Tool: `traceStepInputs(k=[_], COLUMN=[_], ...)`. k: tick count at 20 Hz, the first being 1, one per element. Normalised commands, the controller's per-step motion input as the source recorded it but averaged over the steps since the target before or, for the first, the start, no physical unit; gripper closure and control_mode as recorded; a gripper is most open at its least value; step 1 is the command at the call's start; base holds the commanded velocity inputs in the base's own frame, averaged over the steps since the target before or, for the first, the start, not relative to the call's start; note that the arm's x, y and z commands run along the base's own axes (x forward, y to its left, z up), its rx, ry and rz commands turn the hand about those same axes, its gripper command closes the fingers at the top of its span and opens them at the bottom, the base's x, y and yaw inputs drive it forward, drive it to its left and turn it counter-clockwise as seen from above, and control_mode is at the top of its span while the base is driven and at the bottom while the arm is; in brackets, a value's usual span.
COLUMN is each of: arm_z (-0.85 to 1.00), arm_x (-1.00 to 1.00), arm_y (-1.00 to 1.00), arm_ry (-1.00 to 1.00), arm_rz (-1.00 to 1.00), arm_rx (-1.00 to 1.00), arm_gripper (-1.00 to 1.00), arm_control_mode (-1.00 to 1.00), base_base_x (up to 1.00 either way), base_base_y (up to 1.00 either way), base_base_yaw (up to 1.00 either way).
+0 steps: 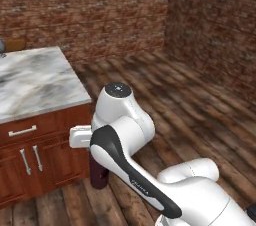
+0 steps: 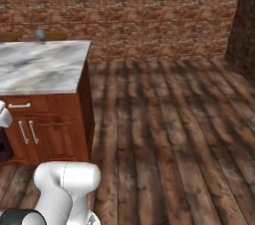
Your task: There is a wine glass and glass cup on the dining counter. Place the wine bottle next to the wine glass and the juice bottle next to the glass cup.
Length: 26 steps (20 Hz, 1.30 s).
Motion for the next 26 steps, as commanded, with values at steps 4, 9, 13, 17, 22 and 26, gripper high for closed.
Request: traceStepInputs(k=[4,9,13,17,22,26], arm_z=[0.0,0.0,0.0,0.0,0.0,0.0], arm_x=[0.0,0.0,0.0,0.0,0.0,0.0], arm_y=[0.0,0.0,0.0,0.0,0.0,0.0], arm_ry=[0.0,0.0,0.0,0.0,0.0,0.0], arm_rz=[0.0,0.0,0.0,0.0,0.0,0.0], arm_rx=[0.0,0.0,0.0,0.0,0.0,0.0], arm_gripper=[1.0,1.0,1.0,1.0,1.0,1.0], arm_control_mode=[1.0,1.0,1.0,1.0,1.0,1.0], base_base_x=[0.58,0.58,0.59,0.68,0.73,0.73], base_base_y=[-0.49,-0.49,-0.49,-0.48,-0.47,-0.47], base_base_yaw=[0.15,0.15,0.15,0.11,0.09,0.09])
